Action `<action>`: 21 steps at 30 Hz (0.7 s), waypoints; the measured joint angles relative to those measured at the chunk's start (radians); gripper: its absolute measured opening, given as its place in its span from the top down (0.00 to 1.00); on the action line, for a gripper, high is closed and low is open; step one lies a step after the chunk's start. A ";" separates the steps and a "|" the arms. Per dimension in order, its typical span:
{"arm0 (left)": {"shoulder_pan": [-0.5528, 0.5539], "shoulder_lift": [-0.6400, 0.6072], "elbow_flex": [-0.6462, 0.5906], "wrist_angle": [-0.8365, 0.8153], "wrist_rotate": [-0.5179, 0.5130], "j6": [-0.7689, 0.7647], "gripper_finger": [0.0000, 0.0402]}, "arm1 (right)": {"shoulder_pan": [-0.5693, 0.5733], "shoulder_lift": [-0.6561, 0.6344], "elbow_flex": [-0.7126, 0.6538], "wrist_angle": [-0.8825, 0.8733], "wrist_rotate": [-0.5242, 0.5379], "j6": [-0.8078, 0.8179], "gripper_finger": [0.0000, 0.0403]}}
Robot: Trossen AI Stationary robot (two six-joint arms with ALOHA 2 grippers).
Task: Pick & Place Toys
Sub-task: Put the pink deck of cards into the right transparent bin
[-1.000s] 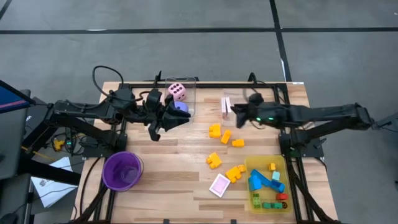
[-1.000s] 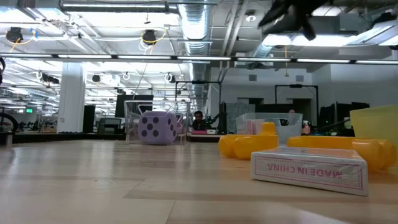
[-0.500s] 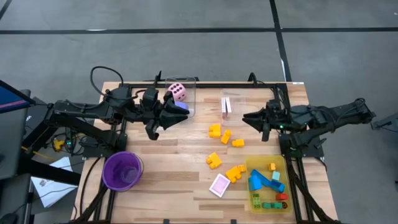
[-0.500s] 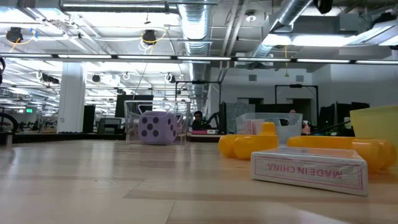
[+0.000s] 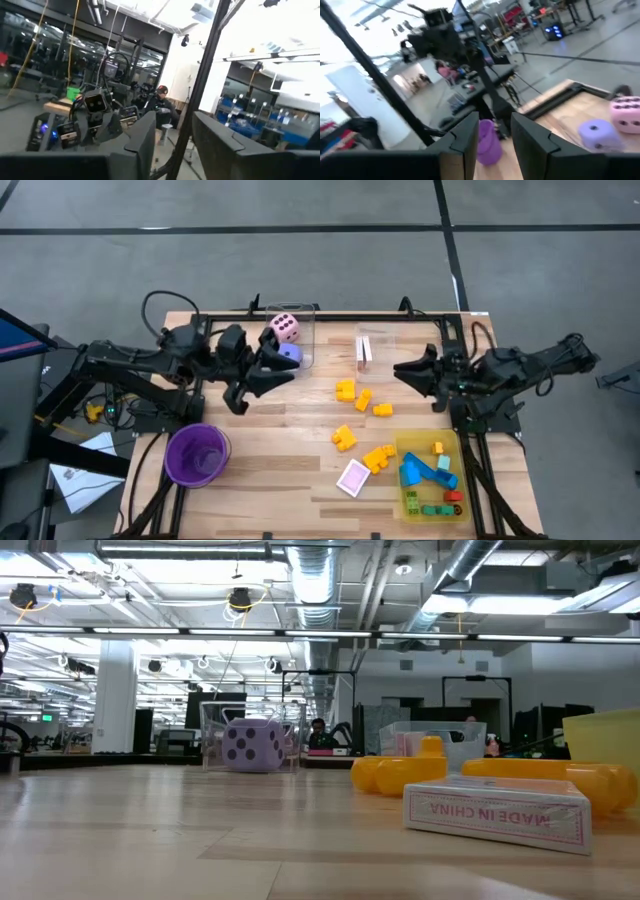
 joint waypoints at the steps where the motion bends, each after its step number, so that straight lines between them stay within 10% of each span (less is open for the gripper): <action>1: -0.008 0.000 0.000 -0.001 -0.017 0.022 0.66 | 0.008 -0.006 0.000 0.009 0.000 0.002 0.73; 21: -0.054 0.000 0.000 0.012 -0.267 0.200 0.28 | 0.159 -0.023 0.000 0.214 0.001 -0.082 0.73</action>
